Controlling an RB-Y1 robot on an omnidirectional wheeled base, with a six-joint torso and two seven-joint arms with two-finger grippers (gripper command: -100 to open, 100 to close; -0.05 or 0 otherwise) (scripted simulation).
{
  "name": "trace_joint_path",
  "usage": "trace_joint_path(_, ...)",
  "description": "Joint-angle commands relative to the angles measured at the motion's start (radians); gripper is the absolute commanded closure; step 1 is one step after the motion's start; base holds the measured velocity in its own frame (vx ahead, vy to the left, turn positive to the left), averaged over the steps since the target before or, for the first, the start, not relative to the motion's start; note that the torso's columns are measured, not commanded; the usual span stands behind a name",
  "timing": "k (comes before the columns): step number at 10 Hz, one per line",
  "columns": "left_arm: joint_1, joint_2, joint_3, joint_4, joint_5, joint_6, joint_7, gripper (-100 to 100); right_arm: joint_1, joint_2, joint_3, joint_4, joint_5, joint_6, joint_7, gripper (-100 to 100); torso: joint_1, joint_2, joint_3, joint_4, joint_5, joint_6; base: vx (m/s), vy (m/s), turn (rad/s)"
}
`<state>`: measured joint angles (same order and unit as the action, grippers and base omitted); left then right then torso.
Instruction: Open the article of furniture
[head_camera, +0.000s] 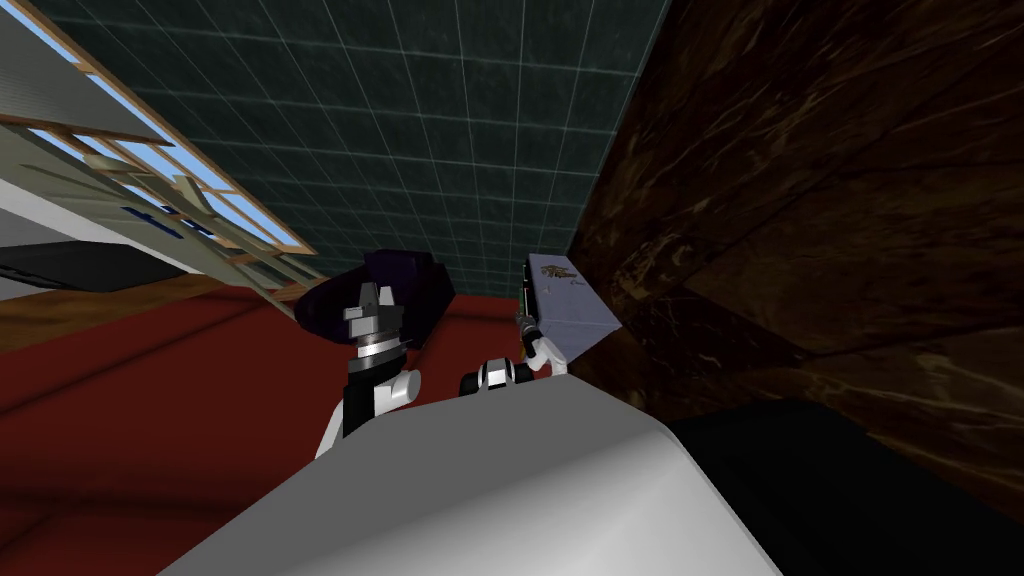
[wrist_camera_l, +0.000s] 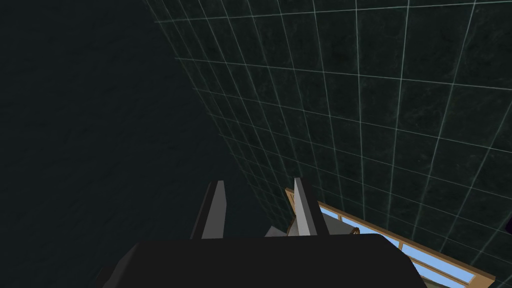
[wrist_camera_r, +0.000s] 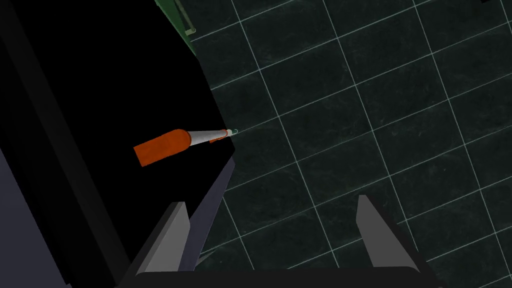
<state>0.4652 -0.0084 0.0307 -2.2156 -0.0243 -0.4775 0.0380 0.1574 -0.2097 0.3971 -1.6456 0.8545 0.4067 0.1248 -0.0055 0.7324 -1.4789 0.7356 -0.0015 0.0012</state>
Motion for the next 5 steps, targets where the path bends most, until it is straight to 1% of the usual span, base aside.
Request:
trace_joint_path(1,0.000,0.000,0.000,0.000,0.000,0.000,0.000,0,0.005,0.003,0.005,0.030,0.064,0.053,0.004,-100,0.000,0.001,0.001,0.000,0.000,0.001,0.017,-0.003,0.007)
trace_joint_path(2,0.000,0.000,0.000,0.000,0.000,0.000,0.000,0,-0.007,0.003,0.028,0.074,0.105,0.090,0.016,-100,-0.002,0.000,0.001,-0.001,0.000,0.003,0.027,-0.012,0.166)
trace_joint_path(3,0.000,0.000,0.000,0.000,0.000,0.000,0.000,0,-0.007,0.003,0.028,0.085,0.130,0.114,0.016,-100,-0.002,-0.001,0.000,0.000,0.000,0.001,0.030,-0.019,0.098)
trace_joint_path(4,0.000,0.000,0.000,0.000,0.000,0.000,0.000,0,-0.007,0.003,0.028,0.085,0.135,0.116,0.016,-100,-0.004,-0.005,-0.001,-0.002,-0.001,0.001,0.010,0.006,0.000)
trace_joint_path(5,0.000,0.000,0.000,0.000,0.000,0.000,0.000,0,-0.017,0.002,0.050,0.133,0.183,0.149,0.028,-100,-0.005,-0.006,-0.002,-0.002,-0.001,0.002,0.035,-0.006,0.139)
